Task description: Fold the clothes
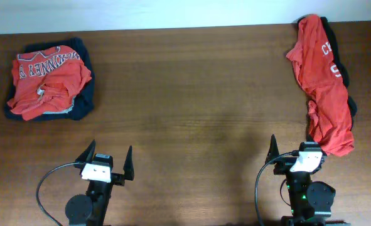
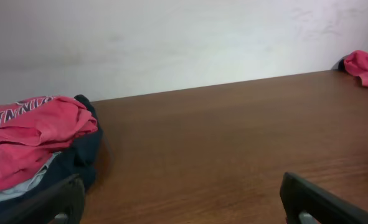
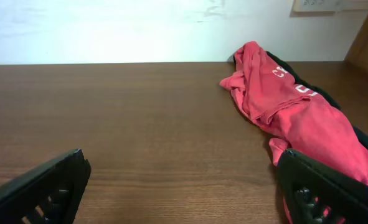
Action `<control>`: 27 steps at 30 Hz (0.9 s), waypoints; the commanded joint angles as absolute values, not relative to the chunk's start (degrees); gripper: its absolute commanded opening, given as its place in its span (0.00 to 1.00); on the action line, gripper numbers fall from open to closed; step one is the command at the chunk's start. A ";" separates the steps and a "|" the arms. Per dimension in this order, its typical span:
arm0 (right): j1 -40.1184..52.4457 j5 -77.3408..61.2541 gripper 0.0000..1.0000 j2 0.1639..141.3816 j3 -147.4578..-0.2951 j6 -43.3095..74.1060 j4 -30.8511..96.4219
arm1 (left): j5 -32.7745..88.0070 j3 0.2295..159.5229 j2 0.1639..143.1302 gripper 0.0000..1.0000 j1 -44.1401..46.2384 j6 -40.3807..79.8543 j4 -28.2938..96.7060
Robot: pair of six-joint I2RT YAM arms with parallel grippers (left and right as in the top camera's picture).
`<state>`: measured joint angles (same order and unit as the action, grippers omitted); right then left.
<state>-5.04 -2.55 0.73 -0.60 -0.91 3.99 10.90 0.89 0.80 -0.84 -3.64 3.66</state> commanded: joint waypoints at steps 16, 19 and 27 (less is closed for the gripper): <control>-4.51 -2.09 0.98 0.36 -0.32 -1.08 4.32 | 10.04 0.54 0.40 0.99 -1.30 -4.16 3.73; -4.51 -2.09 0.99 0.36 -0.32 -1.08 4.32 | 10.02 0.51 0.40 0.99 -1.30 -4.16 3.70; -4.51 -2.07 0.98 0.36 -0.32 -1.08 4.32 | 10.04 0.54 0.40 0.99 -1.30 -4.16 3.73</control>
